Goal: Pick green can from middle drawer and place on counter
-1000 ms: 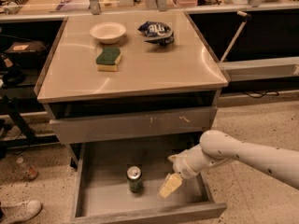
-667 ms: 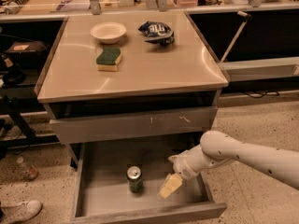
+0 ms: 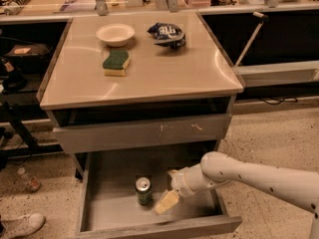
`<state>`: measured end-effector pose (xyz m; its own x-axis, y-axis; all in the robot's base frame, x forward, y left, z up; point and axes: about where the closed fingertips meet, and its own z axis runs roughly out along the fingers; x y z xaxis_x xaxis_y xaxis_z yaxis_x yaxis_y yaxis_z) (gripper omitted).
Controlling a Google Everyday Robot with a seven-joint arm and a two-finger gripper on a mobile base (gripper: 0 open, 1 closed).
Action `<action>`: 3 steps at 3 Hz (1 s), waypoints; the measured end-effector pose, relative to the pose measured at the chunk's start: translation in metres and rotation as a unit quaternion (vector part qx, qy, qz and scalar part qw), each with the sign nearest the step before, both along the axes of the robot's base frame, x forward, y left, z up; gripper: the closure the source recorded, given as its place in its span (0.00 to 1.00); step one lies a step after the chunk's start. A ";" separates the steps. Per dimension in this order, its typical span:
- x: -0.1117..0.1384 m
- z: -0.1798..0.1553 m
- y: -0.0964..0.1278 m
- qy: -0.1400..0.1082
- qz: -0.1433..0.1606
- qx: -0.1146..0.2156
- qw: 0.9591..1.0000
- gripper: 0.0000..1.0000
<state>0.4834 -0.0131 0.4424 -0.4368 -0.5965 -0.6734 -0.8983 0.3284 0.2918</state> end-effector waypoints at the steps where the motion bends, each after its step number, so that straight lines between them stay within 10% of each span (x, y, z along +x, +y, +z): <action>1: 0.012 -0.006 0.023 -0.022 -0.003 0.014 1.000 0.00; 3: 0.025 -0.015 0.056 -0.039 0.001 0.032 0.999 0.00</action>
Offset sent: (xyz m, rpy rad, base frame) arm 0.0378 0.0598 -0.0086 0.0584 -0.1211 0.0049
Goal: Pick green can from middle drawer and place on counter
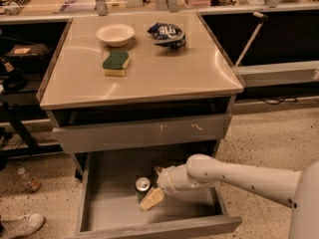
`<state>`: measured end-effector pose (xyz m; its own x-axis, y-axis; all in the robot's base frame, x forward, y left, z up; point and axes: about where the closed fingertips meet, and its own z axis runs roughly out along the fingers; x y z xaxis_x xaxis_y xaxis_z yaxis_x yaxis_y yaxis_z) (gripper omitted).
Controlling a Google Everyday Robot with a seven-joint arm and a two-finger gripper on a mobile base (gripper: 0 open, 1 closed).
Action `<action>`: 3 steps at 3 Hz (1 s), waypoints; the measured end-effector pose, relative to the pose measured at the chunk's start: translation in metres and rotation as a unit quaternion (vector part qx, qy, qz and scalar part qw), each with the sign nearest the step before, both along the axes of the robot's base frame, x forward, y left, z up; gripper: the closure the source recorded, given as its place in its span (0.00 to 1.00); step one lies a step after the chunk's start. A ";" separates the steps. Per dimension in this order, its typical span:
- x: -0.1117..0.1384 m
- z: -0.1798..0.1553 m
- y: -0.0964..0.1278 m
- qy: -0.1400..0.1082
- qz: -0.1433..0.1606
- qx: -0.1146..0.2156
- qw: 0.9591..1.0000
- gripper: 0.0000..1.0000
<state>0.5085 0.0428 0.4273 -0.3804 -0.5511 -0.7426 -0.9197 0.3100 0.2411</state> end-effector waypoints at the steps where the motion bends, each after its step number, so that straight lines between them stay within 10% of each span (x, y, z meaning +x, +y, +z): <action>1: -0.001 -0.010 0.018 0.008 0.001 0.016 1.000 0.00; 3: -0.005 -0.019 0.029 0.018 0.000 0.026 0.999 0.19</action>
Offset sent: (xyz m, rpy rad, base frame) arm -0.0057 0.0381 -0.0292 0.0758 0.0571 -0.0076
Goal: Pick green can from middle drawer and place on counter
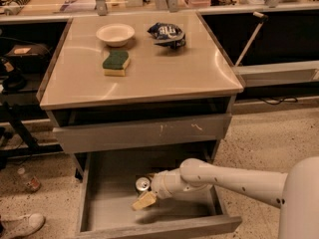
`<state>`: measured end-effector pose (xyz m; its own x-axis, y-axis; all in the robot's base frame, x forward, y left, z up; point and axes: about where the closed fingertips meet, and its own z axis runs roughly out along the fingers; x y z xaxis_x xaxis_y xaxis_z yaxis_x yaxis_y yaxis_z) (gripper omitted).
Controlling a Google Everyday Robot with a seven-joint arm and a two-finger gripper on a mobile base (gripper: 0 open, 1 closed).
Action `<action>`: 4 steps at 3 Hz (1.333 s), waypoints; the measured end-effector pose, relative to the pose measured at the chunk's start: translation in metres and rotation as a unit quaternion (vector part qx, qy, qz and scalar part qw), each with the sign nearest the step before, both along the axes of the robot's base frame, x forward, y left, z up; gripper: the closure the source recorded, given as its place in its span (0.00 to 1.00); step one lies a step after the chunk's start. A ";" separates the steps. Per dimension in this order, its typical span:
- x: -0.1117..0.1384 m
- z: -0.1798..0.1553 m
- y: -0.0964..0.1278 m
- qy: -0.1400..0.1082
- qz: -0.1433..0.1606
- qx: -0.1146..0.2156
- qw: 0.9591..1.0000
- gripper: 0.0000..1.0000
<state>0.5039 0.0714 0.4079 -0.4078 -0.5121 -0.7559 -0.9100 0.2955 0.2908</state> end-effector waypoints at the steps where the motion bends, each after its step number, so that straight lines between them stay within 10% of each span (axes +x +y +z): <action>1: 0.000 0.000 0.000 0.000 0.000 0.000 1.000 0.42; 4: -0.008 0.049 -0.010 0.020 -0.021 -0.021 0.999 1.00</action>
Offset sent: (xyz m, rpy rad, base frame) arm 0.0000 0.0000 0.0000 0.0000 0.0000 0.0000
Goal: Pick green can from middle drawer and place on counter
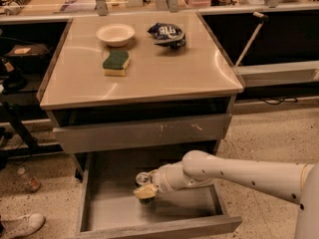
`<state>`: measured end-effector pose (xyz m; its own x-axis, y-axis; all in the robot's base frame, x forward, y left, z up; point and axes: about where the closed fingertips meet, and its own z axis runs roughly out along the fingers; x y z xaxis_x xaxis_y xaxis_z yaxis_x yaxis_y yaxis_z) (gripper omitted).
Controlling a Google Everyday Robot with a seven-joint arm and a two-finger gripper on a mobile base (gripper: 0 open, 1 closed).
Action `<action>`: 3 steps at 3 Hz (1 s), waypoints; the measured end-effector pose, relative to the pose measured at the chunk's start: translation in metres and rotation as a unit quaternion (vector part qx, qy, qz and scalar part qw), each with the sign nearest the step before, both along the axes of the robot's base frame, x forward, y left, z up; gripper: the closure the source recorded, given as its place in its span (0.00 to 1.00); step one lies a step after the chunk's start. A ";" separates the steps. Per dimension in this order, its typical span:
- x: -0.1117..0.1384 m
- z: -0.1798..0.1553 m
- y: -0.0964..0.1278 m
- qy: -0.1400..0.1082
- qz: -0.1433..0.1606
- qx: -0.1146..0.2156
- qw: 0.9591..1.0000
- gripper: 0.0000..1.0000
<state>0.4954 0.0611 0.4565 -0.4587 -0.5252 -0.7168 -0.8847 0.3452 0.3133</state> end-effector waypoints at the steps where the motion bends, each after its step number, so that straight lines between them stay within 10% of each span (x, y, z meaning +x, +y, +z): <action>1: 0.007 0.061 -0.019 -0.003 -0.020 -0.019 1.000 1.00; 3: 0.021 0.169 -0.056 -0.019 -0.064 -0.047 0.997 1.00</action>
Offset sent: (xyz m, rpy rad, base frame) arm 0.0343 -0.0629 0.1933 -0.1125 -0.0334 -0.1397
